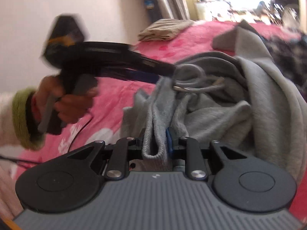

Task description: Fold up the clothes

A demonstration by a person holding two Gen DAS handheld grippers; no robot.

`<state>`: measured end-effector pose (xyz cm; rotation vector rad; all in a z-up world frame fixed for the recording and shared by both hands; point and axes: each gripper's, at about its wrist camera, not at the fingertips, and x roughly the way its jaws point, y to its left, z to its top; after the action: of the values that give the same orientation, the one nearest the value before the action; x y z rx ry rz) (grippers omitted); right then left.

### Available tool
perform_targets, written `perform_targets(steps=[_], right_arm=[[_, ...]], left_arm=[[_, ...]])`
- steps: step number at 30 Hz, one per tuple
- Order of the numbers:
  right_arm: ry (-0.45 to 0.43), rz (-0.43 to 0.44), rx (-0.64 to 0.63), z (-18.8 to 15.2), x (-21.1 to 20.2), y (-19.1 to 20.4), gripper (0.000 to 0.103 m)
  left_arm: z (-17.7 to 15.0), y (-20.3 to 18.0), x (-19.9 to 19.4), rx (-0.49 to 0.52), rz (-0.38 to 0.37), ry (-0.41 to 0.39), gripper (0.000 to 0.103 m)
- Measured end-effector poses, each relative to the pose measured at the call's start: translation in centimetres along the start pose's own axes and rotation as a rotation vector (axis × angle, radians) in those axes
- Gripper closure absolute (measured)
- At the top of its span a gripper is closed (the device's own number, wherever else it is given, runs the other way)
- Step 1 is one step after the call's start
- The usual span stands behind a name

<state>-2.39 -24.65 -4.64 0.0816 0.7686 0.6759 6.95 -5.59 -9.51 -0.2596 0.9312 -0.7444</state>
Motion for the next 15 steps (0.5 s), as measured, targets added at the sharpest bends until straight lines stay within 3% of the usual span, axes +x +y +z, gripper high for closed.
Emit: perform_targets(steps=[6,9,12,15], right_arm=[[0.015,-0.007,-0.117,-0.9,-1.7,2.2,0.078],[-0.028,0.041,-0.081,0.0,-3.7,0.9,0.077],[-0.119,0.032,-0.001,0.7,-5.9,-1.3,0.075],[-0.196,-0.1,0.06,2.0,-6.8,-4.0,0.069]], left_arm=[[-1.0,0.6,0.8,-0.009,0.032,0.025,0.035],[-0.7,1.4,0.5,-0.037,0.044,0.029,0.045],[-0.5,2.0,0.3,-0.071,0.03,0.039,0.05],[-0.3,1.6,-0.2,-0.074,-0.001,0.039,0.05]])
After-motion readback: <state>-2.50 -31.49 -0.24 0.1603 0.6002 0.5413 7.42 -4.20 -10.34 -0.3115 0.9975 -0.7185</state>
